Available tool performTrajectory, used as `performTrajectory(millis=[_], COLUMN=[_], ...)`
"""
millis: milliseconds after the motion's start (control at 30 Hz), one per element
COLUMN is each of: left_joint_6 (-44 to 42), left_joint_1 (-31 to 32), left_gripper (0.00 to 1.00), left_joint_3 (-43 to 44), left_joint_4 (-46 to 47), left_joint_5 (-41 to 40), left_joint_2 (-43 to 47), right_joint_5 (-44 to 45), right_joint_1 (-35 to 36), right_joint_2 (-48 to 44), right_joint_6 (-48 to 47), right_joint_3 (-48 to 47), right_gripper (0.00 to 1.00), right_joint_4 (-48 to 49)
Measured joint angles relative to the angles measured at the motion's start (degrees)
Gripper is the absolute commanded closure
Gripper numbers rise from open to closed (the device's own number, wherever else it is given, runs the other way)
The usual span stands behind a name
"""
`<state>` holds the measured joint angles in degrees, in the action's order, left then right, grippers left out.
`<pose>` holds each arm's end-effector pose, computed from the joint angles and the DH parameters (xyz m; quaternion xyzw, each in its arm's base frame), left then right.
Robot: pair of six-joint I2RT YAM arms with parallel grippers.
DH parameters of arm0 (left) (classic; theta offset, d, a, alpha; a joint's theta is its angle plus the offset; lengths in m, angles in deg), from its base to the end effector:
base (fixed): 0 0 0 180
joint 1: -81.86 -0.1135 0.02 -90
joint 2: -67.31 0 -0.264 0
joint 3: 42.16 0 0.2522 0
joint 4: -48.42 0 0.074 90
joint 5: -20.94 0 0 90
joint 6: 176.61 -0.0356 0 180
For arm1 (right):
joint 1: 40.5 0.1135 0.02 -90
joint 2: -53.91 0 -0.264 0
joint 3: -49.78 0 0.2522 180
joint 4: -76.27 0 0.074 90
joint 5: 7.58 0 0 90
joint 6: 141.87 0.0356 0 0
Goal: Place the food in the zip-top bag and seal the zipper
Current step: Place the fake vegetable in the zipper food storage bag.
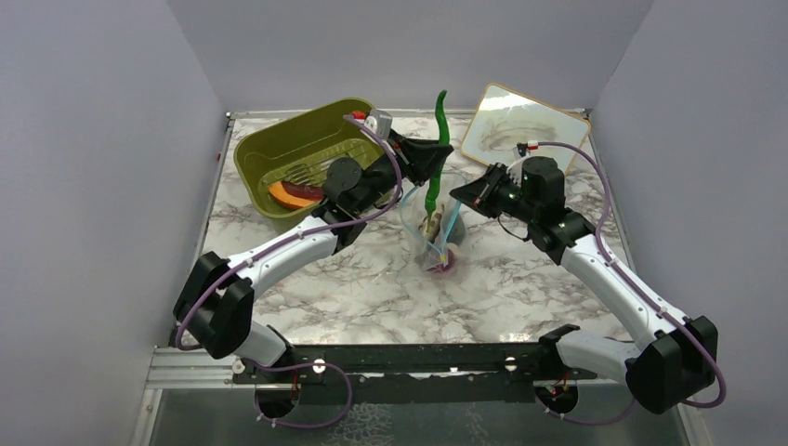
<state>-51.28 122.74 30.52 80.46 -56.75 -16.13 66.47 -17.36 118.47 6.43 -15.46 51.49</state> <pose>0.2513 -0.2276 0.3682 0.1156 0.5562 -0.5541 0.6085 0.2330 0.1102 0.3107 0.1791 0.8150 0.4396 0.3323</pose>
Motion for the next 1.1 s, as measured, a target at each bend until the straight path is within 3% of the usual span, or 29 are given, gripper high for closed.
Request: performTrajectory(millis=[400,500,633,833,1100], left_joint_6=[-3.82,-3.89,-3.56,-2.64,-1.55], left_joint_1=[0.11,0.11,0.11,0.11,0.11], left_gripper=[0.91,0.77,0.69,0.48,0.49], left_joint_3=[-5.42,-6.8,-7.93,-12.94,-18.14], left_joint_4=[7.61,8.79,9.57,11.02,10.05], left_joint_5=[-1.42,-1.46,-1.44,-1.44,-1.44], left_joint_2=[-3.54,-5.05,-5.44,-2.73,2.21], right_joint_5=[-0.04,-0.04,0.0,0.31,0.5], right_joint_1=[0.0,0.0,0.0,0.0,-0.02], right_joint_2=[-0.11,-0.11,-0.07,0.09,2.25], right_joint_6=[0.11,0.13,0.13,0.07,-0.15], right_joint_3=[0.0,0.0,0.0,0.0,0.0], right_gripper=[0.99,0.99,0.99,0.99,0.99], right_joint_4=[1.16,1.75,2.16,2.58,3.34])
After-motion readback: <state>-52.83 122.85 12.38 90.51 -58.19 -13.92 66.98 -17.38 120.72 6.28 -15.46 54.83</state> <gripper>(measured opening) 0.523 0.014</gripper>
